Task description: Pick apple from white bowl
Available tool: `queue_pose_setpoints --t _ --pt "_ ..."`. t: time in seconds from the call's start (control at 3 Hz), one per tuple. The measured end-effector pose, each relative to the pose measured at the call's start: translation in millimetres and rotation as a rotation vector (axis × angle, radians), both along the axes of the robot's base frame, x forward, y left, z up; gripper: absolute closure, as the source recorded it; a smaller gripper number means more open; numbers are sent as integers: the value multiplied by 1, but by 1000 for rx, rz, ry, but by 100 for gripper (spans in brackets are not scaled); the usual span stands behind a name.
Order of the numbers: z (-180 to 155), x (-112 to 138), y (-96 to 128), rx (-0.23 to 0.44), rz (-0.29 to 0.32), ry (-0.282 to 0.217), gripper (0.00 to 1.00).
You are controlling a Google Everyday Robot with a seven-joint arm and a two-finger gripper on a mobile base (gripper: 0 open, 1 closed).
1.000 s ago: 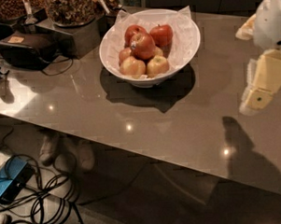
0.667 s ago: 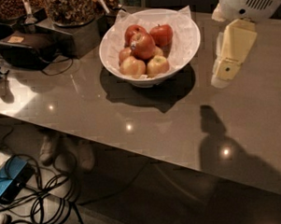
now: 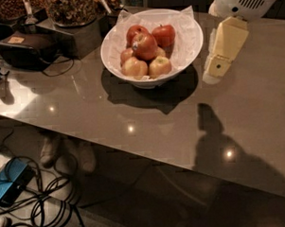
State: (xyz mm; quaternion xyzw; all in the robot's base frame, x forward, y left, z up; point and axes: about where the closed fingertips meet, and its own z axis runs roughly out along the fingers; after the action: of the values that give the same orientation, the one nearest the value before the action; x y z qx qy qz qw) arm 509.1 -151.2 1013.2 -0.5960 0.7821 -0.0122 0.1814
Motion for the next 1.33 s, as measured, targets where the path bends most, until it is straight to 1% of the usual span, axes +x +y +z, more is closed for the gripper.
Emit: queue_pose_setpoints --t 0.33,0.67,1.0,1.33 --pt "-5 75 63 -32 -68 15 0" --pt "-5 75 63 -30 -69 13 0" --pt "3 95 82 57 -116 6 0" --pt "9 115 99 118 -168 5 0"
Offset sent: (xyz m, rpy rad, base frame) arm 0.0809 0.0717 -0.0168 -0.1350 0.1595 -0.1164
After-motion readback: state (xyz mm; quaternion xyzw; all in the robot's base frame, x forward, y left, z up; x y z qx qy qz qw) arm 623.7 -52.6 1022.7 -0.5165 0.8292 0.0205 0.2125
